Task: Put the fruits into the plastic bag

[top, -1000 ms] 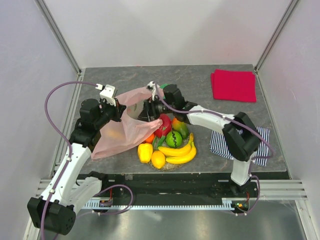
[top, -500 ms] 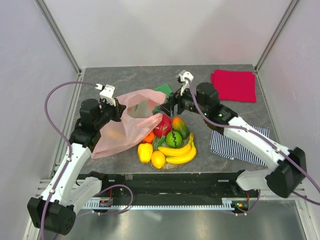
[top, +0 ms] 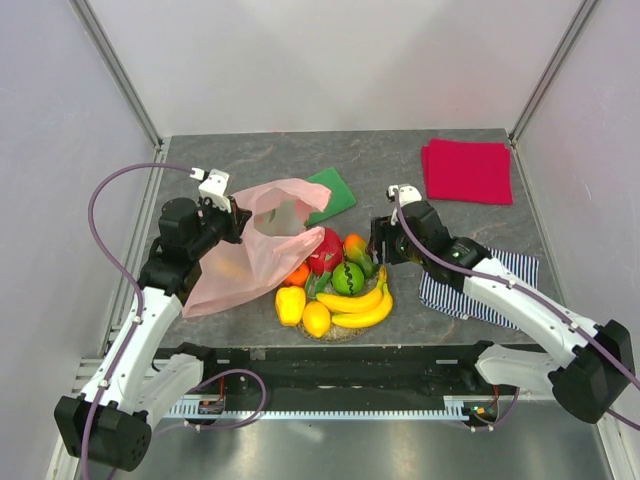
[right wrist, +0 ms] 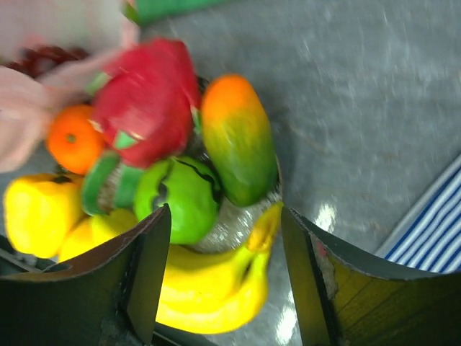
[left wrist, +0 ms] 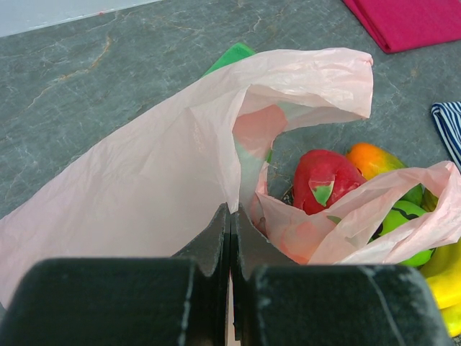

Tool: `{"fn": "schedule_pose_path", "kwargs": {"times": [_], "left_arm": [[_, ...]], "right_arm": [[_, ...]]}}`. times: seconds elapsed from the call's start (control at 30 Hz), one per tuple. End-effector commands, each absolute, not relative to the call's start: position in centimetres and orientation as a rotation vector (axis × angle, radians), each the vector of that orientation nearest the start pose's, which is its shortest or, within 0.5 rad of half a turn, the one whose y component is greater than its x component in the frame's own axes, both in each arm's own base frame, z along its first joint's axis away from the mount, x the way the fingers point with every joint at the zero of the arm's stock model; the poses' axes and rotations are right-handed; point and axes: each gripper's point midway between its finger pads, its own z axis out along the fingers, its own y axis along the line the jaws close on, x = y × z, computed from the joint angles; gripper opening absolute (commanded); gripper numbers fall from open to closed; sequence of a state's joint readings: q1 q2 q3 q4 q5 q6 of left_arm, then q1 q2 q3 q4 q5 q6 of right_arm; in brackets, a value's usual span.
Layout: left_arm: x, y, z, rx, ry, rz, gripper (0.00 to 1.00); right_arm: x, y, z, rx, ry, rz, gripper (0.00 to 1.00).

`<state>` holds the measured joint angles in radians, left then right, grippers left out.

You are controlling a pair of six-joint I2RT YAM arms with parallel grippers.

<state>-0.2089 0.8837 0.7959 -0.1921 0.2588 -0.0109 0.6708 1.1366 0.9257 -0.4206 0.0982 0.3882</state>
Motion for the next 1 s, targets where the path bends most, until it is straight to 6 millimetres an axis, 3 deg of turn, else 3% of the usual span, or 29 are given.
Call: {"fn": "schedule_pose_path", "kwargs": {"times": [0.0, 0.27, 0.57, 0.83, 0.97], "left_arm": [[31.4, -10.8, 27.0, 0.365, 1.768, -0.356, 0.02], [31.3, -10.8, 27.1, 0.364, 1.765, -0.356, 0.02], [31.4, -10.9, 26.9, 0.367, 1.771, -0.362, 0.02], [31.4, -11.0, 26.8, 0.372, 1.774, -0.367, 0.01], [31.3, -10.9, 26.9, 0.370, 1.772, -0.366, 0.02]], "right_arm": [[26.1, 19.0, 15.1, -0.137, 2.355, 0.360, 0.69], [24.4, 17.4, 11.7, -0.028, 2.450, 0.300, 0.61], [25.0, 18.1, 10.3, -0.014, 2.488, 0.251, 0.59], [25.1, 19.2, 10.1, -0.067, 2.476, 0.141, 0.58], [25.3, 18.9, 9.6, -0.073, 2.482, 0.043, 0.57]]}}
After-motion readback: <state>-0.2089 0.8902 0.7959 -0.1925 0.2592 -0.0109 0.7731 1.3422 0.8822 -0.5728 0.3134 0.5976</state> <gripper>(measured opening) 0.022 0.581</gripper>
